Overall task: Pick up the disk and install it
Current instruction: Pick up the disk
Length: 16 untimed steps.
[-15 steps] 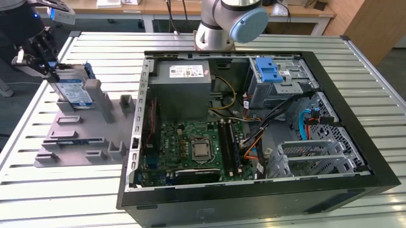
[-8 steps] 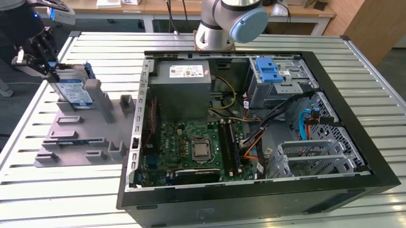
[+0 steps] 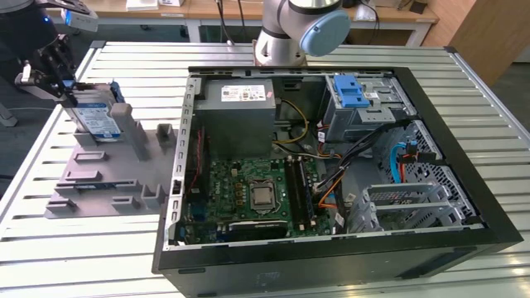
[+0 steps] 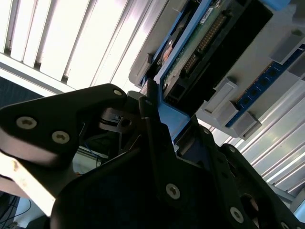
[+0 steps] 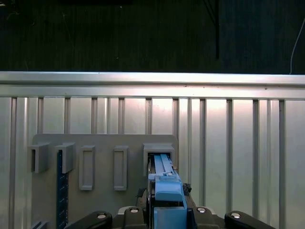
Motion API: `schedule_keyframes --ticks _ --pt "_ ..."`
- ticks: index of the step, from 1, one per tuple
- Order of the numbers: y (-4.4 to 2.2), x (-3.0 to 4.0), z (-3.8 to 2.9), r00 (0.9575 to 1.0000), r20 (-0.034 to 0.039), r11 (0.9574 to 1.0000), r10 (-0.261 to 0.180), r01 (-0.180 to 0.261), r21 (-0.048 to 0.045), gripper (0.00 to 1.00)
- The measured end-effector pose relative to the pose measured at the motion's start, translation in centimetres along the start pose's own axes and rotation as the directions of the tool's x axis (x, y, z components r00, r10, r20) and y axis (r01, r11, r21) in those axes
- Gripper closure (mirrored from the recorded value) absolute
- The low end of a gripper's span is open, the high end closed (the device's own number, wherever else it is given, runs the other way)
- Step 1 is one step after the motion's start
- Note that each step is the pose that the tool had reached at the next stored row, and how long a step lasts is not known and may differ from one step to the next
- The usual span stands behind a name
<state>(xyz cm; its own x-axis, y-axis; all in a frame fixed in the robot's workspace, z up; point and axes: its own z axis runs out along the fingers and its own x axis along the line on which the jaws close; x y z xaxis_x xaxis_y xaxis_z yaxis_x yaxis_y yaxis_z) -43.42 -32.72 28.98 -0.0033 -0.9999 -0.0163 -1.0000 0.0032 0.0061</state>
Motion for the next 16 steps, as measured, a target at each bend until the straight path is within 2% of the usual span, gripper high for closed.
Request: schedule_keyframes --ticks 9,10,16 --pt "0.01 0.00 0.03 1.0000 -0.0001 1.0000 0.000 0.000 -0.0003 0.62" --pt "0.01 0.00 0.03 1.0000 -0.0002 1.0000 0.000 0.000 -0.0005 0.56" --pt "0.00 0.01 0.04 1.0000 -0.0003 1.0000 0.000 0.000 -0.0005 0.58"
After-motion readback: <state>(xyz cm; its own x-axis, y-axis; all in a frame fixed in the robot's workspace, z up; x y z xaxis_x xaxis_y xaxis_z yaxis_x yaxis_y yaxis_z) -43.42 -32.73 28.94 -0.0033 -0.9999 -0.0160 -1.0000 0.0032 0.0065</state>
